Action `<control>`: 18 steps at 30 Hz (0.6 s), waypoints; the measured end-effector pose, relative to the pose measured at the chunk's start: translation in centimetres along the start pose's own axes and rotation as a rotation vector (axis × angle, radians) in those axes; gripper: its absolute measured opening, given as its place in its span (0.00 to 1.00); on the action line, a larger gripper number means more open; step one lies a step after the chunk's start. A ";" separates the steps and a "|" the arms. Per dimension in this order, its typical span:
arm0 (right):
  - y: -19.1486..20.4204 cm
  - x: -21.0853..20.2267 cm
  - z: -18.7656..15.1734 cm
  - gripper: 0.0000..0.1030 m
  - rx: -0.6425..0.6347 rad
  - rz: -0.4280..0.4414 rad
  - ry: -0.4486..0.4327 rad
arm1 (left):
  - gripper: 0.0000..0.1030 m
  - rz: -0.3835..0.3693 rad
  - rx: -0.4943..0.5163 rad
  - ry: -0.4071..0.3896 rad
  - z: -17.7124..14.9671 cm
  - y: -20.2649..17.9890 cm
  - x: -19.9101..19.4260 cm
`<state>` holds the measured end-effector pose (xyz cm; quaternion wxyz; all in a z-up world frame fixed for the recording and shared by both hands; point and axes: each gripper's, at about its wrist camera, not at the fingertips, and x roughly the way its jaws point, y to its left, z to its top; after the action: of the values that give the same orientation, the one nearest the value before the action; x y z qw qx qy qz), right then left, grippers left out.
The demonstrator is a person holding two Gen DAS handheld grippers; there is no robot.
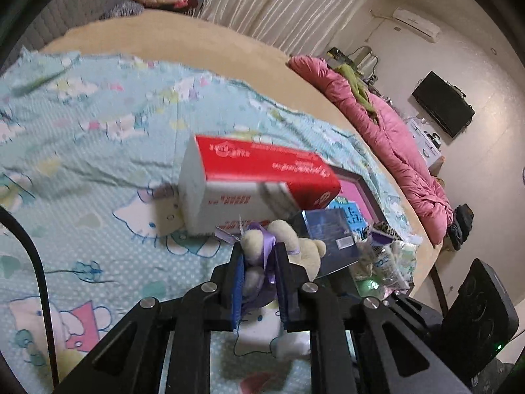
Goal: Organize soft objects
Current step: 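Lift the teddy bear with the left tool while the right carries the wet-wipes pack toward the box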
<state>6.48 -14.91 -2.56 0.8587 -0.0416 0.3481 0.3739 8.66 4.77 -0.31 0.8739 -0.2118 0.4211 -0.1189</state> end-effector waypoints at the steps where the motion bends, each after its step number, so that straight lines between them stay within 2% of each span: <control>1: 0.0 -0.6 0.1 0.55 0.005 -0.002 -0.016 | 0.17 0.001 0.001 -0.010 0.1 -0.3 -0.5; 10: -2.1 -7.4 0.7 0.54 0.077 -0.058 -0.171 | 0.17 -0.003 0.082 -0.076 1.9 -5.4 -3.6; 18: -6.9 -12.7 1.3 0.54 0.213 -0.191 -0.291 | 0.17 -0.035 0.168 -0.083 2.5 -11.2 -3.6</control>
<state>5.79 -27.17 5.13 0.9310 0.0711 0.2523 0.2542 8.04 -3.04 8.83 0.9031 -0.1501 0.3692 -0.1601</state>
